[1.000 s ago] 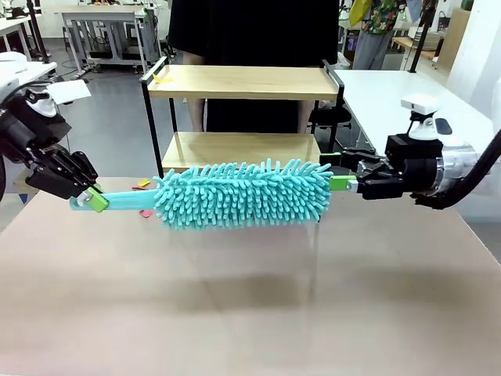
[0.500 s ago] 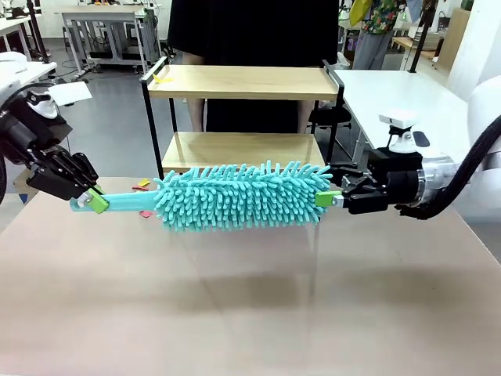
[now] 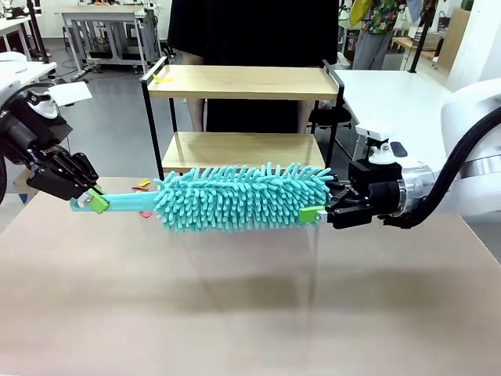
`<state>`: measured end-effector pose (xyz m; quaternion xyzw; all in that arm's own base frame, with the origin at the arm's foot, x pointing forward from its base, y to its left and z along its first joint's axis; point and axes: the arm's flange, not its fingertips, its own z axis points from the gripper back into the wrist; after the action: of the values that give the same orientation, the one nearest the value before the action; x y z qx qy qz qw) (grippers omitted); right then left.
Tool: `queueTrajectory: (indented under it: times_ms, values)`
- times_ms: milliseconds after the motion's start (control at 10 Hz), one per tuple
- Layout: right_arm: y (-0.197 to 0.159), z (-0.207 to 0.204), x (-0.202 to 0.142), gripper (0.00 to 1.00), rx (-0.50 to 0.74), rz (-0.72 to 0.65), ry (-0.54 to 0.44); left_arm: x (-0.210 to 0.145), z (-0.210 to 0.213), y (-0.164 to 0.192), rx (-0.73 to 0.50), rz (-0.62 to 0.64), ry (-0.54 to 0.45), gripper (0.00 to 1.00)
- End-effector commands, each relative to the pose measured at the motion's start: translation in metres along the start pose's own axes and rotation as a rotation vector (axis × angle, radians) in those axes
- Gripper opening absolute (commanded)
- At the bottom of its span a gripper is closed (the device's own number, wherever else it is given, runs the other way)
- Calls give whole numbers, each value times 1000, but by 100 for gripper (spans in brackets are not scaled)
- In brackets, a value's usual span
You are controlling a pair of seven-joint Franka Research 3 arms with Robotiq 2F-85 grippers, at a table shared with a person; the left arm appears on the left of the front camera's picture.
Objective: Clean the shelf.
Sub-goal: Hand the Duster back to the human.
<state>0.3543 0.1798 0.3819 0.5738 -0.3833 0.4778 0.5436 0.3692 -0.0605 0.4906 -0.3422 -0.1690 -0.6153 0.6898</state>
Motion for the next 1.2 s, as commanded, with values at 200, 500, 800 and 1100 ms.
queueTrajectory:
  times_ms: [200, 500, 800, 1100]
  values:
    - [1, -20, 0, 94, -7, 33, -39, 1, 2, -1, -1, -3, -4, 13]
    - [0, -21, 0, 35, 3, 25, -32, 1, 2, -1, -1, -3, -4, 13]
    - [0, -18, -1, 0, 16, 17, -34, 1, 2, -1, -1, -3, -4, 13]
    - [0, -17, -1, 0, 18, 23, -24, 1, 2, -1, -1, -3, -4, 13]
